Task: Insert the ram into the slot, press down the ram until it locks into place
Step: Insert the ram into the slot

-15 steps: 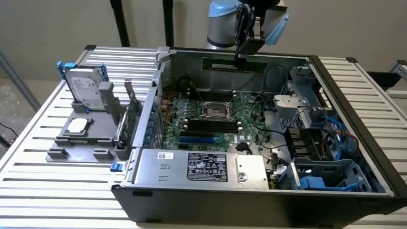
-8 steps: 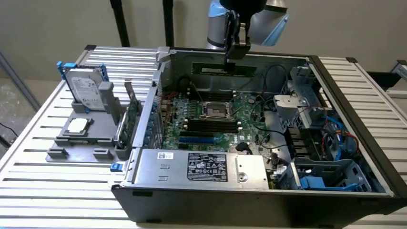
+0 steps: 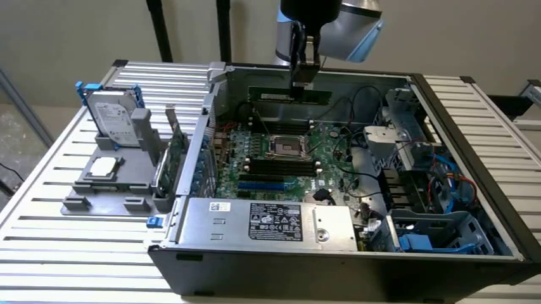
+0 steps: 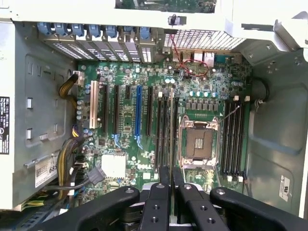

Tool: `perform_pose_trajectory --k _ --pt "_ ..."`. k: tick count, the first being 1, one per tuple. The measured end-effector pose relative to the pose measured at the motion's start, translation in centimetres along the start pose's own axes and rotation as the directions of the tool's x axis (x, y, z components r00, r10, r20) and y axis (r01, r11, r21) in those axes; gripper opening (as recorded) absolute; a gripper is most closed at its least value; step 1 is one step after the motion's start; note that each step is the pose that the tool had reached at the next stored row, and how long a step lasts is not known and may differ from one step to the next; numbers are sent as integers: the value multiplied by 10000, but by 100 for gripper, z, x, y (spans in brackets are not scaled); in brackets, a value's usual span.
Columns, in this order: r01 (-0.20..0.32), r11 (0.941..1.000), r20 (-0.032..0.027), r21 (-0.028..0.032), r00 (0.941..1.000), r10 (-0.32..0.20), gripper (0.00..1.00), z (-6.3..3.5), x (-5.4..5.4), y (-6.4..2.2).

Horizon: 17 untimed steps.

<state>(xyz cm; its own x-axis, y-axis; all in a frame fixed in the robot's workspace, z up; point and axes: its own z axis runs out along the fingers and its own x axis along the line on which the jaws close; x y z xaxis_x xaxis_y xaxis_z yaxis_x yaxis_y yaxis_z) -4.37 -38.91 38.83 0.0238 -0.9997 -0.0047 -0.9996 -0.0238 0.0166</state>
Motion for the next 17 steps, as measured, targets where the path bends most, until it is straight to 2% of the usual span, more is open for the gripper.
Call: perform_pose_trajectory --k 5,17 --pt "-5 10000 -19 36 10000 5 13 79 -66 5" --pt "-25 10000 -20 38 10000 25 13 299 -70 1"
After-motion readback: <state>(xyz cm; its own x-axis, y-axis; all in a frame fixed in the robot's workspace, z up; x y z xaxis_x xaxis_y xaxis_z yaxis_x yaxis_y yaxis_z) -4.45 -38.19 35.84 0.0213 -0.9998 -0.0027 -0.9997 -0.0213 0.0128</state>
